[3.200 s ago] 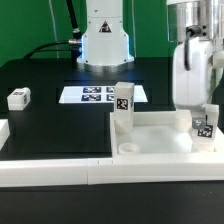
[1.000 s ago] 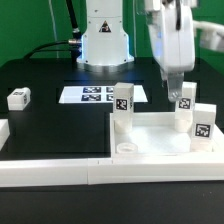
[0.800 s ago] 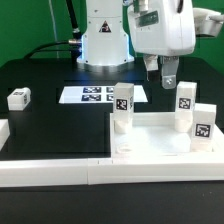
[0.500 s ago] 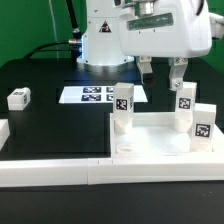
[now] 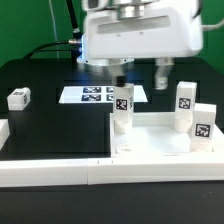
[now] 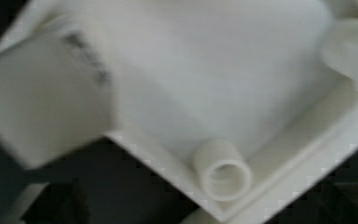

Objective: Assemble square table

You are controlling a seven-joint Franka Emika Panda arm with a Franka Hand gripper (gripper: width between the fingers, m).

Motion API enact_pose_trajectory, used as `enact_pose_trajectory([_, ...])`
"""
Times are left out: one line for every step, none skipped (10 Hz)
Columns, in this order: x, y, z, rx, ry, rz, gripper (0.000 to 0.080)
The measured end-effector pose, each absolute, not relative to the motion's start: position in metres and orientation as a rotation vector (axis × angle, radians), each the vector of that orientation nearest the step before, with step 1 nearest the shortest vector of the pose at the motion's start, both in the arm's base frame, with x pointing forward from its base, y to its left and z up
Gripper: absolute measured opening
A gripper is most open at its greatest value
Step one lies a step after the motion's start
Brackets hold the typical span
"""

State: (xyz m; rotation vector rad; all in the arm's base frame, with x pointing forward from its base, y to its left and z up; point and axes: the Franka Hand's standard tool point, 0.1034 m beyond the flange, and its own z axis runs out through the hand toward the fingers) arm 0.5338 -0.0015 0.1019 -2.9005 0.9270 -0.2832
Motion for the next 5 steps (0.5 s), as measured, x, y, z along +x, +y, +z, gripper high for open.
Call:
enact_pose_trajectory([0.522,-0.021,0.104,-2.959,0.775,-0.292,0.0649])
enact_pose_trajectory([0.511,-0.037,0.107,-2.997,0.652,-0.292,0.0649])
enact_pose_trajectory([0.509,-0.051,0.108,-3.036,0.51,-0.301,0.0649])
enact_pose_trajectory([0.508,-0.052,0.108,-3.048,0.465,-0.3,0.0649])
enact_pose_trajectory([0.509,-0.052,0.108,-3.068,0.377,-0.301,0.0649])
